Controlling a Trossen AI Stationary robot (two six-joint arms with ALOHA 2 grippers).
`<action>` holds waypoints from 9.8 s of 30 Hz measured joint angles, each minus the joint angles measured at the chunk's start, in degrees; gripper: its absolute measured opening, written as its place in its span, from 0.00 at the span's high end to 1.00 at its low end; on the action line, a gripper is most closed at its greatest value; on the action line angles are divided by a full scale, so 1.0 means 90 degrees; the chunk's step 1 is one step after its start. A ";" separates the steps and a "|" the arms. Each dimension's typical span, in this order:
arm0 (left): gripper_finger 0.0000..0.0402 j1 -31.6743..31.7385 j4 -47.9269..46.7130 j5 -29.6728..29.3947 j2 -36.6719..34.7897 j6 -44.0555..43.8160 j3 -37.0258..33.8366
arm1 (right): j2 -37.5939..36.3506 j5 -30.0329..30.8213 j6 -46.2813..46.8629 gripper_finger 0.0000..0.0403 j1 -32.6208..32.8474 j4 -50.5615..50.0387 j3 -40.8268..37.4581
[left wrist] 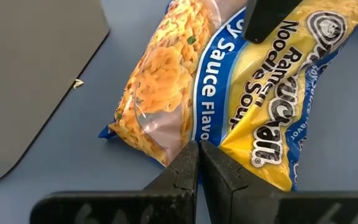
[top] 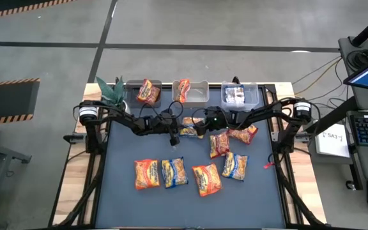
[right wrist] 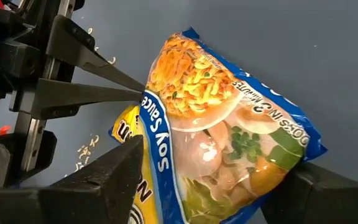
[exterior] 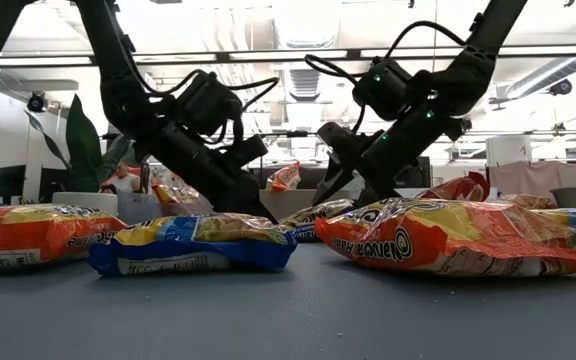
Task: Sort Maruchan noodles
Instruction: Put the center blue noodle pack into the transparent white bin, then put the left red noodle pack into the transparent black bin
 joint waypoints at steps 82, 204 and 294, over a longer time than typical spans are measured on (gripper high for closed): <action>1.00 0.0017 -0.1916 -0.0971 -0.4428 0.1850 -0.0024 | 0.1146 0.1056 -0.4494 0.84 -0.4976 -1.1918 0.6613; 1.00 0.0017 -0.1928 -0.0967 -0.4422 0.1865 -0.0024 | 0.0644 0.2069 -0.3845 0.62 -0.4879 -1.1553 0.7501; 1.00 0.0017 -0.2330 -0.0950 -0.3842 0.0186 -0.0015 | -0.1813 -0.0413 -0.2545 0.88 0.1168 -0.6841 0.1369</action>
